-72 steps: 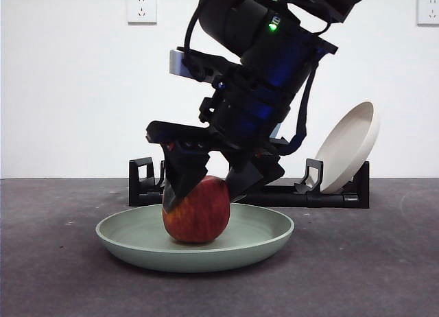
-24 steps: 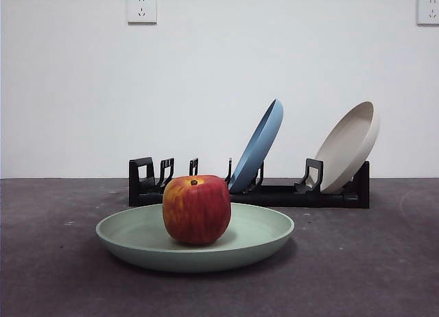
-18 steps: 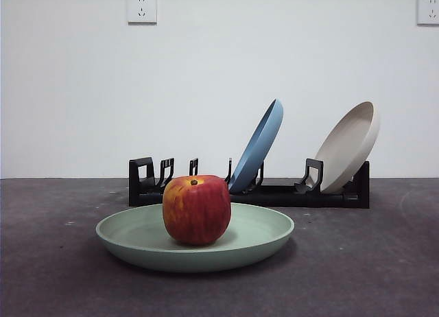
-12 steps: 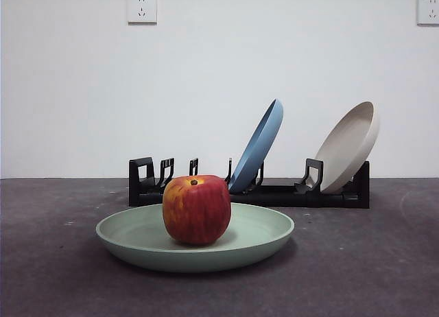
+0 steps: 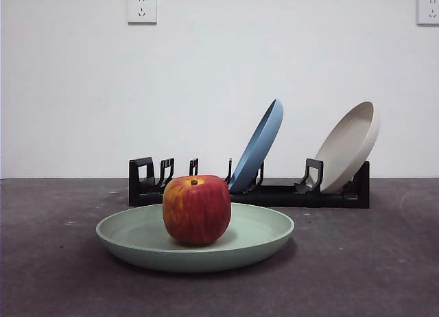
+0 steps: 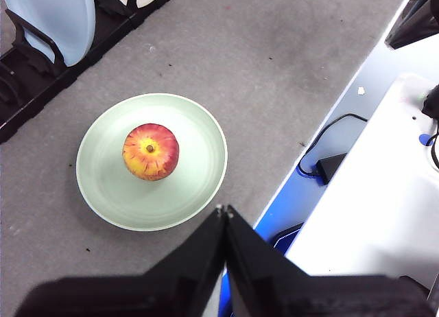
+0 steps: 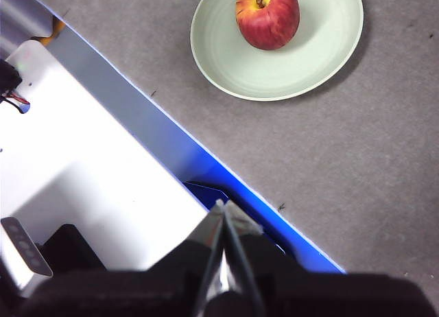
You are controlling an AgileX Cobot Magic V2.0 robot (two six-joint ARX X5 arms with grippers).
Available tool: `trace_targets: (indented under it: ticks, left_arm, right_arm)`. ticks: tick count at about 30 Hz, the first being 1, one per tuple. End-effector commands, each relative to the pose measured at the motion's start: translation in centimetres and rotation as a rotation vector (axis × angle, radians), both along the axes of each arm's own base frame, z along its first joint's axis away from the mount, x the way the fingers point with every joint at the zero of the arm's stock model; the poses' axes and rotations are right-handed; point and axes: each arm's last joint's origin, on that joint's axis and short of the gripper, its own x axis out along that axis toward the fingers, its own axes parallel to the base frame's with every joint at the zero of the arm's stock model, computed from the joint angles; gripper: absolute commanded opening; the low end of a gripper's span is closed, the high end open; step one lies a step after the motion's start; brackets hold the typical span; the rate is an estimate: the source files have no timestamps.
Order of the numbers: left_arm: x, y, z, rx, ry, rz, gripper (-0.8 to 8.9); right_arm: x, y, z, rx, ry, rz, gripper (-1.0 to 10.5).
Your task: Take the green plate from the plate rack,put the plate on the table,take the apple from the table,put the apple in the plate
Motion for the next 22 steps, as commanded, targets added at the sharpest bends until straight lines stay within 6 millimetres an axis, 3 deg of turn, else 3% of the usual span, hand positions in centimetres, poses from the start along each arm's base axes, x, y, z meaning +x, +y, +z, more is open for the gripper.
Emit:
trace_targets:
  ticks: [1, 8, 14, 18, 22]
  left_arm:
    - [0.0, 0.0, 0.0, -0.008, -0.004, 0.006, -0.04]
    - [1.3, 2.0, 2.4, -0.131, -0.265, 0.159, -0.04]
    - [2.6, 6.2, 5.0, -0.323, -0.549, 0.300, -0.04]
    - [2.0, 9.3, 4.8, -0.406, -0.722, 0.475, -0.04]
    - [0.8, 11.2, 2.9, -0.423, -0.859, 0.618, -0.04]
  right_arm:
    - [0.0, 0.0, -0.1, 0.001, 0.003, -0.004, 0.0]
    - [0.0, 0.0, -0.1, 0.001, 0.003, -0.004, 0.0]
    - [0.0, 0.0, -0.1, 0.001, 0.003, -0.004, 0.0]
    - [0.0, 0.0, -0.1, 0.001, 0.003, -0.004, 0.0]
    - [0.0, 0.0, -0.1, 0.001, 0.003, -0.004, 0.0]
